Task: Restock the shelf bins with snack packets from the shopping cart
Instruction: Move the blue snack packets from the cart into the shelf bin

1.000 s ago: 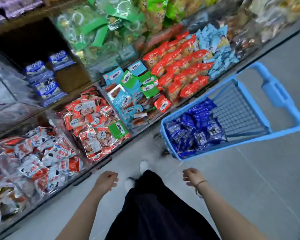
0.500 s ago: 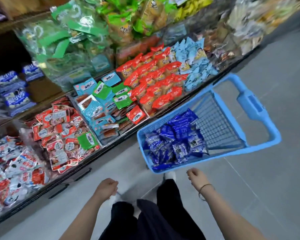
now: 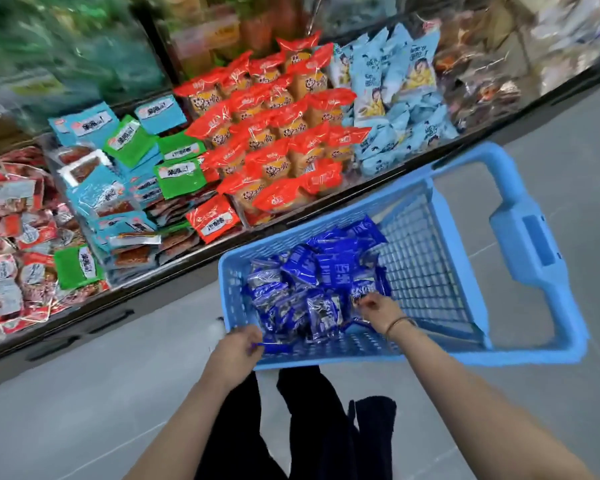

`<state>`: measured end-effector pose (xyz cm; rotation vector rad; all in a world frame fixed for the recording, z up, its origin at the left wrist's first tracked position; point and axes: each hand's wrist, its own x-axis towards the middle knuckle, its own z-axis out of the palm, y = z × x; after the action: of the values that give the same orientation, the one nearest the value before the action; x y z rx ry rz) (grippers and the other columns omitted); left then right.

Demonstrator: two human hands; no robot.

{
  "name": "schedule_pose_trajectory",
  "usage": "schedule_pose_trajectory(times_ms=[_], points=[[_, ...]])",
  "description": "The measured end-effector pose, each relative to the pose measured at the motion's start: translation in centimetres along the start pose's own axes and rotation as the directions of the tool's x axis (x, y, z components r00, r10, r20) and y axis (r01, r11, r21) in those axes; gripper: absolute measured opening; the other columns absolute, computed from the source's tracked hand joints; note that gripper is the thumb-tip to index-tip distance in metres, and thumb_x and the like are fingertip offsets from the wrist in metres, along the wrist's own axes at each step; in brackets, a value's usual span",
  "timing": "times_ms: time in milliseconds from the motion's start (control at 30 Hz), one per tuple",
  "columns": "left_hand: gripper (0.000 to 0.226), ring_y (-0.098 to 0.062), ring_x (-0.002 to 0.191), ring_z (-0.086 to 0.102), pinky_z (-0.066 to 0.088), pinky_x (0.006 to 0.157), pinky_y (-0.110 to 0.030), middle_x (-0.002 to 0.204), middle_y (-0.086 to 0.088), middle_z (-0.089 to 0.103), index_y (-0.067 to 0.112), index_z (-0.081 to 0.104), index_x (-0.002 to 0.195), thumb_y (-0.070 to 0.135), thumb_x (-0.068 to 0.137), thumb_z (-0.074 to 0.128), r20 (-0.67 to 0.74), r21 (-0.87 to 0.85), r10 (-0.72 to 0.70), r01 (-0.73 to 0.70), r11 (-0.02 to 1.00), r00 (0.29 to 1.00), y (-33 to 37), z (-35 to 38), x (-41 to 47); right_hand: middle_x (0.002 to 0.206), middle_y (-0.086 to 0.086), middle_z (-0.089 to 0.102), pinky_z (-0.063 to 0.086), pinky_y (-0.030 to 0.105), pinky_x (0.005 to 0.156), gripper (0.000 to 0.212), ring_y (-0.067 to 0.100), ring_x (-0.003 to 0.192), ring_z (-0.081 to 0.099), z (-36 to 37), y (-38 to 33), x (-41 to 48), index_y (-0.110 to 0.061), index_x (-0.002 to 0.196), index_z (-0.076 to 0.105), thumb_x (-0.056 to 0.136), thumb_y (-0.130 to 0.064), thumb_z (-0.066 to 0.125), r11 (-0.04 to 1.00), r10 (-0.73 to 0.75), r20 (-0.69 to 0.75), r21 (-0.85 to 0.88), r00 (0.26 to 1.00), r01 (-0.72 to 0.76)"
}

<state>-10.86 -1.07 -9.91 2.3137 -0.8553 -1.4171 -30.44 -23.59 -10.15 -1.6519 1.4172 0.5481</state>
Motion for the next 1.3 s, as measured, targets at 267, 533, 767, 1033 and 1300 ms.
schedule_pose_trajectory(times_ms=[267, 533, 767, 1033, 1300], points=[[0.057, -0.020, 0.136, 0.038, 0.035, 0.108, -0.031, 0.151, -0.003, 0.035, 0.023, 0.040, 0.142, 0.017, 0.089, 0.061, 0.278, 0.384, -0.069, -0.045, 0.922, 0.958, -0.5, 3.8, 6.1, 0.123, 0.014, 0.051, 0.042, 0.033, 0.093, 0.059, 0.029, 0.114, 0.050, 8.3, -0.2, 6.1, -0.003, 0.124, 0.047, 0.082, -0.038, 0.068, 0.987, 0.161, 0.211, -0.063, 0.964, -0.151], [0.049, -0.027, 0.116, 0.053, 0.046, 0.094, -0.039, 0.133, -0.005, 0.053, 0.023, 0.036, 0.141, 0.014, 0.093, 0.046, 0.351, 0.569, 0.006, -0.219, 0.793, 0.936, -0.8, 4.3, 8.3, 0.138, 0.016, 0.026, 0.038, 0.039, 0.102, 0.108, 0.032, 0.131, 0.032, 12.4, -1.8, 7.9, -0.002, 0.137, 0.016, 0.064, -0.049, 0.080, 0.921, 0.369, 0.052, -0.152, 0.928, -0.358], [0.042, -0.019, 0.102, 0.062, 0.051, 0.086, -0.033, 0.120, 0.005, 0.063, 0.032, 0.052, 0.126, 0.013, 0.089, 0.055, 0.124, 0.366, 0.155, -0.190, 0.911, 0.980, 0.3, 2.0, 7.1, 0.106, 0.014, 0.061, 0.050, 0.035, 0.080, 0.044, 0.027, 0.094, 0.059, 8.7, -0.8, 6.5, -0.004, 0.127, 0.043, 0.087, -0.015, 0.056, 0.978, 0.199, 0.036, 0.056, 0.979, -0.201], [0.039, -0.022, 0.136, 0.038, 0.025, 0.113, -0.045, 0.137, 0.004, 0.048, 0.011, 0.068, 0.089, -0.021, 0.068, 0.060, -0.145, 0.079, 0.505, -0.499, 0.863, 0.851, 3.4, -1.9, 6.1, 0.119, 0.008, 0.055, 0.039, 0.015, 0.088, 0.048, 0.018, 0.106, 0.054, 5.4, -2.6, -0.6, -0.014, 0.125, 0.054, 0.081, 0.003, 0.060, 0.890, -0.274, -0.121, 0.343, 0.954, 0.300], [0.049, 0.004, 0.115, 0.056, 0.049, 0.083, -0.016, 0.128, 0.015, 0.058, 0.019, 0.056, 0.107, -0.023, 0.086, 0.044, -0.184, -0.719, 0.158, -0.242, 0.652, 0.970, 6.7, -0.3, 5.6, 0.131, -0.021, 0.045, 0.033, 0.014, 0.104, 0.042, -0.008, 0.127, 0.038, 6.3, -4.9, -2.5, -0.035, 0.111, 0.061, 0.079, -0.060, 0.051, 0.631, -0.299, -0.102, 0.725, 0.949, 0.276]])
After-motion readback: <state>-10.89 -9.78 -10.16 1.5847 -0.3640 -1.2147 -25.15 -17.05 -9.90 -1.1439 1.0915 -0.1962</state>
